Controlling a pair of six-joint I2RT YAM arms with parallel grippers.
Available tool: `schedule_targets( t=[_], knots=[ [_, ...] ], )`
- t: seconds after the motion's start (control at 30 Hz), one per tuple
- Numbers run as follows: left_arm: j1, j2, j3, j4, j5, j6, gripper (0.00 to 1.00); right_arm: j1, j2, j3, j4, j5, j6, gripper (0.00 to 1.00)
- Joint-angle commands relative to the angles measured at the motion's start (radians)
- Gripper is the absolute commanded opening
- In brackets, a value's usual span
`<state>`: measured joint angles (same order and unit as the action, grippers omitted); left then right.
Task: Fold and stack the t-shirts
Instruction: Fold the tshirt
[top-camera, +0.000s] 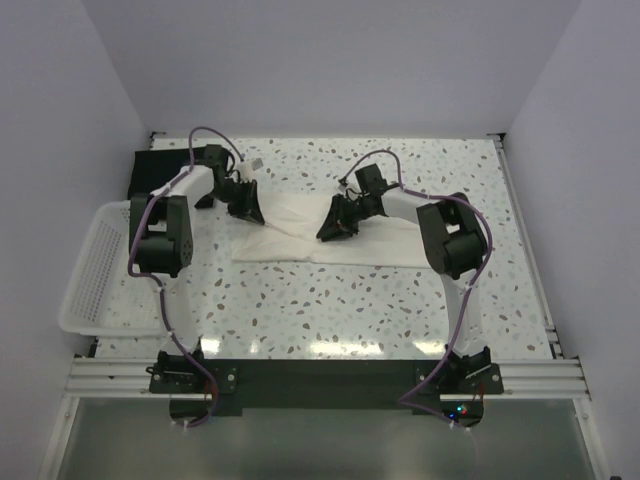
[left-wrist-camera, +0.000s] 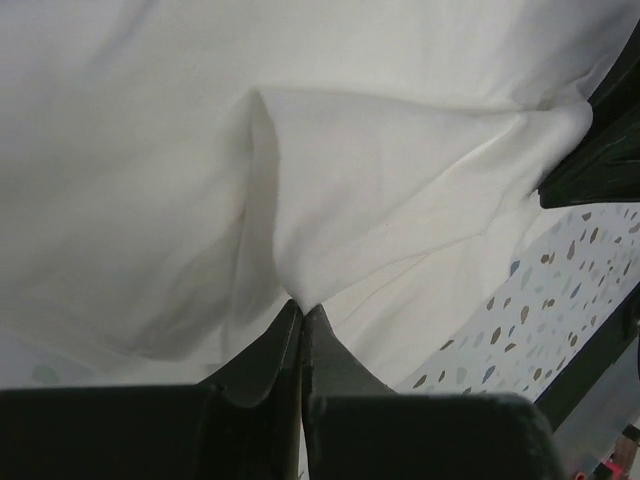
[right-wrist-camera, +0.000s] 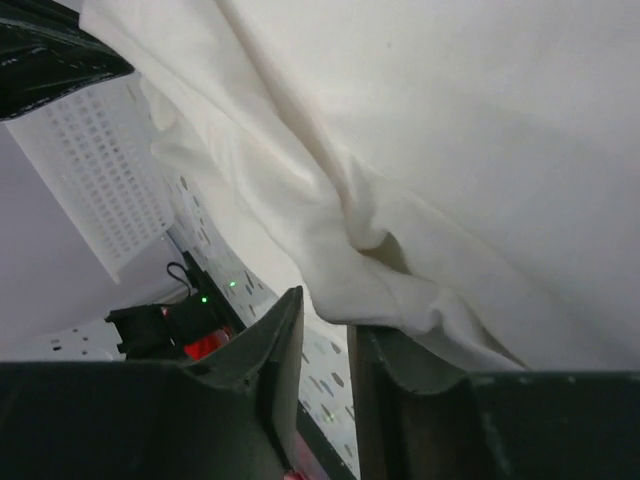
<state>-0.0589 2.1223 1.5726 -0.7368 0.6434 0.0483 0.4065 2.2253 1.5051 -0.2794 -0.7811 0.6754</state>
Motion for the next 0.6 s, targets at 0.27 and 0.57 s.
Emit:
schedule_targets(
  t=[0.27,0.57],
  knots=[
    [0.004,-0.177,-0.037,0.069,-0.034,0.044,0.32,-0.034,-0.101,0.173,-0.505,-0.070,-0.454,0.42],
    [-0.088,-0.121,-0.043,0.190,-0.036,-0.013,0.30,0.011,-0.087,0.251,-0.351,0.032,-0.505,0.29]
  ],
)
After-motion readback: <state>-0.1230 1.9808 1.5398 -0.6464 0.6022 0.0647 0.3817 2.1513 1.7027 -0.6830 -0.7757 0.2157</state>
